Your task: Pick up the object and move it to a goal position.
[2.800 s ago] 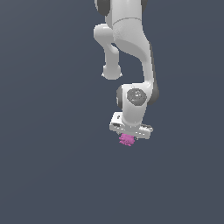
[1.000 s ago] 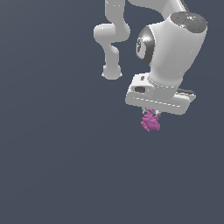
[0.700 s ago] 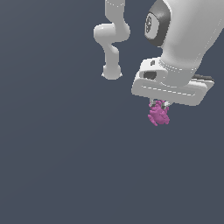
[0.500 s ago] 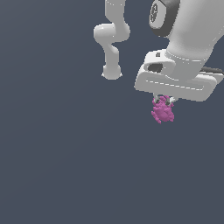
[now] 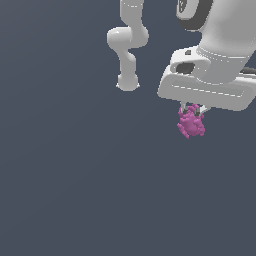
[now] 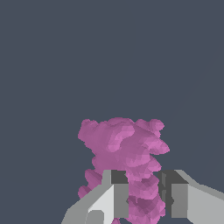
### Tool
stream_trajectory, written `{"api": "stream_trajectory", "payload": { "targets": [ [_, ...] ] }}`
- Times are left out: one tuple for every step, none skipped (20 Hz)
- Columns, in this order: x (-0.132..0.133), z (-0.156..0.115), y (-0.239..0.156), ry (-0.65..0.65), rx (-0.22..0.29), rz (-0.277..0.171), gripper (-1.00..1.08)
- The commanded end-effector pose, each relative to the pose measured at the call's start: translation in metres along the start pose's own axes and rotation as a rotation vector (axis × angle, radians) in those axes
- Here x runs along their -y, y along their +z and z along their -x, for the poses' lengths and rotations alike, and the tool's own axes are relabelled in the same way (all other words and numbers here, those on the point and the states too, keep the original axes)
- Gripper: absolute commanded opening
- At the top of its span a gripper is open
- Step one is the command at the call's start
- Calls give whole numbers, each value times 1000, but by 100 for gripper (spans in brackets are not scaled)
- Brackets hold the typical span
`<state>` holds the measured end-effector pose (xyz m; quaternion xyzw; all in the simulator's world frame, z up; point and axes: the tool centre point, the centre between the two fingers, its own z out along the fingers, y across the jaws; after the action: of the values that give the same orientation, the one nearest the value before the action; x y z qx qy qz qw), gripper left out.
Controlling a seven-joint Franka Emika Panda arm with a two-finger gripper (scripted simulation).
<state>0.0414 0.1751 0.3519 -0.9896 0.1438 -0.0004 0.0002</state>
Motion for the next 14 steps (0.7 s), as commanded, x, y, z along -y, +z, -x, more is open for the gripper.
{"api": "stream_trajectory", "payload": {
  "targets": [
    [0, 0, 1, 0, 0, 0, -100],
    [0, 0, 1, 0, 0, 0, -100],
    [0, 0, 1, 0, 0, 0, -100],
    [0, 0, 0, 0, 0, 0, -100],
    [0, 0, -1, 0, 0, 0, -100],
    [-1, 0, -3, 0, 0, 0, -100],
    [-1, -1, -5, 0, 0, 0, -100],
    [-2, -1, -8, 0, 0, 0, -100],
    [-3, -1, -12, 0, 0, 0, -100],
    [-3, -1, -16, 0, 0, 0, -100],
    [-4, -1, -20, 0, 0, 0, -100],
    [-5, -1, -23, 0, 0, 0, -100],
    [-5, -1, -26, 0, 0, 0, -100],
    [-6, -1, -28, 0, 0, 0, -100]
  ]
}}
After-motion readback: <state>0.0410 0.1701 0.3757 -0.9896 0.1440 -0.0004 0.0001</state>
